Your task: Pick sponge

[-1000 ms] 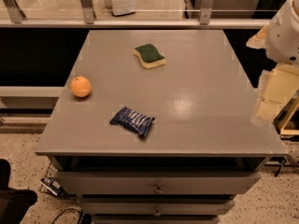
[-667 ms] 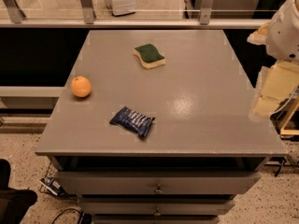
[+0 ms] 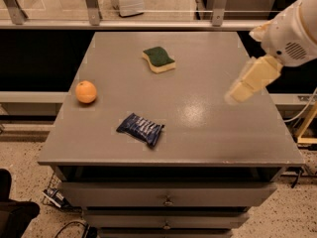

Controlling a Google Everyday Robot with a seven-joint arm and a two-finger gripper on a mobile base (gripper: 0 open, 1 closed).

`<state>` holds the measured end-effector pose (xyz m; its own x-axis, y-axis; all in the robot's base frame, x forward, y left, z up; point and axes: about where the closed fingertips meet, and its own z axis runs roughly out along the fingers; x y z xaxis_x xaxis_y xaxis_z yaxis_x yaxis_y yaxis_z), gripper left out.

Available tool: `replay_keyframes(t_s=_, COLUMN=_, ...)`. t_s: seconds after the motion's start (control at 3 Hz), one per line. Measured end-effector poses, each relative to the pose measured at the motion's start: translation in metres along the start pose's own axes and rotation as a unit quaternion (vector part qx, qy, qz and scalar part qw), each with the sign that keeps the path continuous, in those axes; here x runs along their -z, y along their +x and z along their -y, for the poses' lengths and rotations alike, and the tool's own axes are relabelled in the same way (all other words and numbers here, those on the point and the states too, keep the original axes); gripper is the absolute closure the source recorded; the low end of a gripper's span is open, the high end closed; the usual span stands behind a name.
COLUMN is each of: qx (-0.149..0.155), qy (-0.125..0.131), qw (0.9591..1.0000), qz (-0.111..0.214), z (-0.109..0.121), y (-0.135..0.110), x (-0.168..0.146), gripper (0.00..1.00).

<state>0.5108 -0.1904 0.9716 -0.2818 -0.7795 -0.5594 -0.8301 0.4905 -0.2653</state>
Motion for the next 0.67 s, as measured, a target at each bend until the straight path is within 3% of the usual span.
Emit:
replay_keyframes(t_s=0.33, qx=-0.050, qy=-0.004, qw=0.9914, qz=0.121, z=0.021, y=-0.032, x=-0.034, gripper=0.00)
replay_keyframes(t_s=0.67, qx=-0.082, qy=0.022, qw=0.9686, qz=0.234, z=0.056, y=-0.073, x=-0.045, gripper=0.00)
